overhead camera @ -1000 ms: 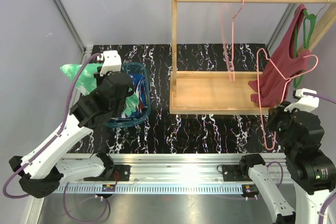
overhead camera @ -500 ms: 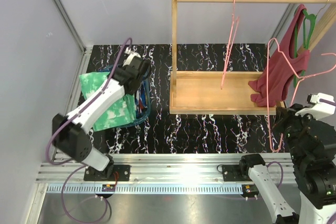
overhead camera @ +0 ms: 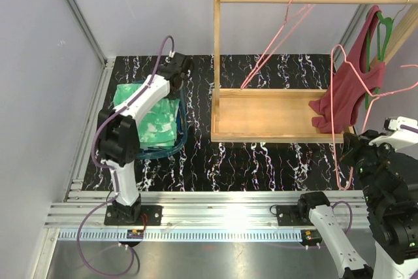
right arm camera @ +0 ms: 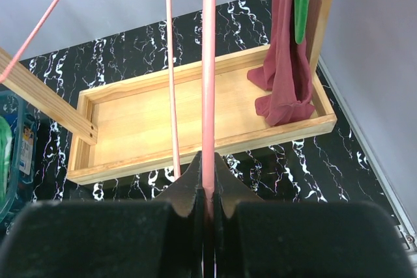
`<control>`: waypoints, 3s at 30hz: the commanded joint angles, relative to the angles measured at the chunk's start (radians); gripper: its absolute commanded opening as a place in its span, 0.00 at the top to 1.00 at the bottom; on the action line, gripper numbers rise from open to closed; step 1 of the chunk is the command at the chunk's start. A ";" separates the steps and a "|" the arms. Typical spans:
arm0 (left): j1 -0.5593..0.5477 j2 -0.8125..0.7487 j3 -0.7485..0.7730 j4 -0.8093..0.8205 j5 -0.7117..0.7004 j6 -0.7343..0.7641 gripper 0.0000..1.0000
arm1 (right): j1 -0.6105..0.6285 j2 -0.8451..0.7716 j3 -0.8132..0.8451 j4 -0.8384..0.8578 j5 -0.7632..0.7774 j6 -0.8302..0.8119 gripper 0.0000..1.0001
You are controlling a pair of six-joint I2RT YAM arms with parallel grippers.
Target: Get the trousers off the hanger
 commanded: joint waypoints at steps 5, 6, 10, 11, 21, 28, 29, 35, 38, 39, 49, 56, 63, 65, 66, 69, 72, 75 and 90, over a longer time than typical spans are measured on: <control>0.044 0.096 0.145 0.092 0.228 -0.136 1.00 | 0.004 0.019 0.008 0.033 -0.026 -0.017 1.00; 0.048 0.099 0.148 0.082 0.225 -0.166 1.00 | 0.006 0.019 0.006 0.035 -0.026 -0.018 1.00; 0.088 0.104 0.127 0.090 0.233 -0.229 1.00 | 0.006 0.023 0.009 0.033 -0.030 -0.018 1.00; 0.096 0.105 0.105 0.098 0.236 -0.243 1.00 | 0.004 0.023 0.009 0.035 -0.032 -0.017 1.00; 0.133 -0.028 -0.057 0.209 0.378 -0.263 0.26 | 0.006 0.043 0.012 0.019 -0.070 -0.015 1.00; 0.186 -0.313 -0.103 0.213 0.364 -0.315 0.02 | 0.006 0.065 0.014 0.005 -0.084 -0.023 1.00; 0.186 -0.347 -0.131 0.207 0.287 -0.338 0.01 | 0.006 0.068 0.008 0.010 -0.084 -0.024 1.00; 0.206 -0.575 -0.498 0.258 0.165 -0.515 0.05 | 0.006 0.094 0.043 0.041 -0.072 -0.067 1.00; 0.231 -0.570 -0.632 0.307 0.205 -0.552 0.12 | 0.006 0.091 0.060 0.085 -0.038 -0.090 1.00; 0.244 -0.545 -0.659 0.328 0.225 -0.562 0.15 | 0.006 0.092 0.066 0.091 -0.032 -0.093 1.00; 0.317 -0.387 -0.874 0.530 0.394 -0.596 0.32 | 0.006 0.192 0.110 0.148 -0.009 -0.145 1.00; 0.320 -0.569 -0.807 0.426 0.417 -0.553 0.18 | 0.006 0.269 0.127 0.232 -0.036 -0.214 1.00; 0.318 -0.870 -0.602 0.158 0.371 -0.429 0.01 | 0.006 0.377 0.205 0.315 -0.117 -0.236 1.00; 0.318 -0.934 -0.564 0.083 0.374 -0.385 0.01 | 0.004 0.438 0.241 0.331 -0.127 -0.245 1.00; 0.318 -0.989 -0.521 0.058 0.380 -0.368 0.01 | 0.006 0.463 0.258 0.337 -0.137 -0.254 1.00; 0.318 -1.057 -0.466 -0.026 0.393 -0.299 0.01 | 0.006 0.558 0.320 0.341 -0.153 -0.263 1.00; 0.318 -1.137 -0.406 -0.114 0.348 -0.254 0.01 | 0.006 0.644 0.377 0.332 -0.121 -0.277 1.00; 0.318 -1.203 -0.363 -0.189 0.291 -0.214 0.01 | 0.006 0.695 0.399 0.317 -0.098 -0.286 1.00; 0.318 -1.277 -0.323 -0.284 0.242 -0.147 0.01 | 0.032 0.715 0.307 0.332 -0.089 -0.302 0.98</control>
